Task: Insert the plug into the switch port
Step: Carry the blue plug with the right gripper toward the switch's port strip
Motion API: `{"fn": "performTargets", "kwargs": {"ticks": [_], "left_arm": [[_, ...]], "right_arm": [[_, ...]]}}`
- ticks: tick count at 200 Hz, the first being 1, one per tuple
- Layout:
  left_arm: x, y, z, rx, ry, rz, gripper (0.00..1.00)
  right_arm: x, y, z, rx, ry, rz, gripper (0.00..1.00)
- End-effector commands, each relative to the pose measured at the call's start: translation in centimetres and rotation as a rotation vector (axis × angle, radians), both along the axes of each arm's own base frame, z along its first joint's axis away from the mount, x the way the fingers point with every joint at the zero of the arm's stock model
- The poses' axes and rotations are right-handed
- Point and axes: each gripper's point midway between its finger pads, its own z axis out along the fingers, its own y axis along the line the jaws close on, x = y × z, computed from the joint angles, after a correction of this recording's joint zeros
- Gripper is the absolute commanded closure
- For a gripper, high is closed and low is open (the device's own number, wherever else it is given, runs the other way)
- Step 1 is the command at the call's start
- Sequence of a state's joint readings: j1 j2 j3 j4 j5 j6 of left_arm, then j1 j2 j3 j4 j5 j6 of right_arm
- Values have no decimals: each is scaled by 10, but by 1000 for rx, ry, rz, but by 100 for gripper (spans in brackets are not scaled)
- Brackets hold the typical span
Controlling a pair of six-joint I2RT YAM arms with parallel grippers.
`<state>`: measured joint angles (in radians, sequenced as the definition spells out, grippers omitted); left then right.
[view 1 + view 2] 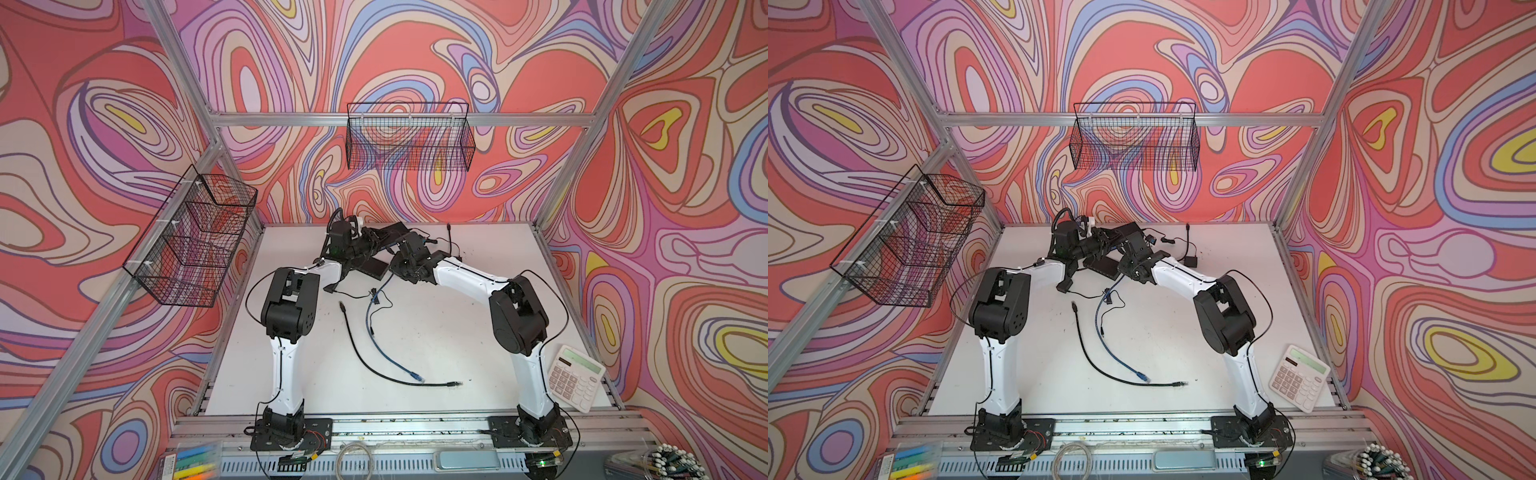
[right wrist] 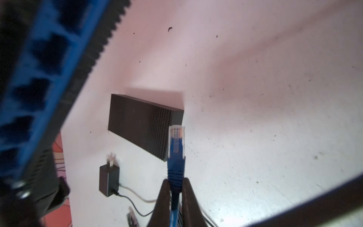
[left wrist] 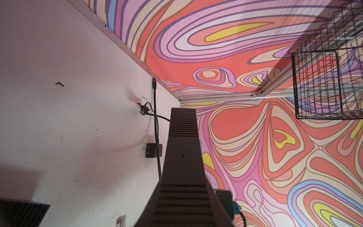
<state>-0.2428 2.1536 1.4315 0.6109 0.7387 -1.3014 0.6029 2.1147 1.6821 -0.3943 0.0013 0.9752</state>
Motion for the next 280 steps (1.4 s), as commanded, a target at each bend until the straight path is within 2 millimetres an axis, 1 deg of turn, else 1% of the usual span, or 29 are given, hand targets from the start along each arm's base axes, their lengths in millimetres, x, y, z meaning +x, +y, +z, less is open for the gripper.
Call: {"fn": "performTargets", "kwargs": {"ticks": [1,32,43,54,65,92,109,128,145,174,188,201,211,221,233,259,263,266,267,269,280], "left_arm": [[-11,-4,27,-3,-54,-39,95],[-13,-3,27,7,-51,-37,95],[-13,-3,26,9,-47,-33,95],[-13,-2,26,8,-48,-28,95],[-13,-2,27,10,-47,-25,95],[-17,-5,27,30,-44,-41,95],[-21,-5,24,53,-36,-49,95],[-24,-4,20,65,-27,-44,95],[-26,-3,18,66,-20,-41,95],[-29,-9,14,71,-17,-49,95],[-31,-11,11,74,-11,-55,95],[-32,-12,9,78,-8,-59,95],[-33,-12,7,80,-3,-63,95],[-35,-12,5,84,5,-68,95],[-37,-13,2,91,16,-77,95],[-46,-16,-4,128,26,-102,95],[-47,-16,-5,136,28,-105,95],[-48,-16,-5,142,28,-107,95],[-49,-15,-5,145,28,-106,95],[-49,-15,-6,149,30,-106,95],[-54,-16,-8,170,29,-115,95]], "right_arm": [[-13,-8,0,-16,15,130,100],[-30,-15,-6,-55,43,312,100],[-37,-20,-8,-83,54,353,100],[-45,-20,-4,-98,39,407,100],[-50,-26,1,-124,32,437,100],[-59,-46,18,-170,13,517,100],[-56,-62,31,-196,-24,522,100],[-46,-79,50,-181,-91,500,100],[-38,-84,57,-194,-125,497,100],[-26,-75,63,-178,-196,523,100],[-24,-69,67,-191,-222,573,100],[-24,-67,63,-208,-213,620,100],[-25,-67,64,-236,-216,660,100],[-30,-66,63,-233,-211,694,100],[-38,-65,68,-224,-229,730,100],[-64,-67,76,-176,-253,755,100],[-68,-68,75,-169,-249,755,100],[-71,-68,70,-165,-236,755,100],[-73,-69,75,-163,-247,754,100],[-75,-70,79,-161,-254,751,100],[-86,-74,82,-146,-263,737,100]]}}
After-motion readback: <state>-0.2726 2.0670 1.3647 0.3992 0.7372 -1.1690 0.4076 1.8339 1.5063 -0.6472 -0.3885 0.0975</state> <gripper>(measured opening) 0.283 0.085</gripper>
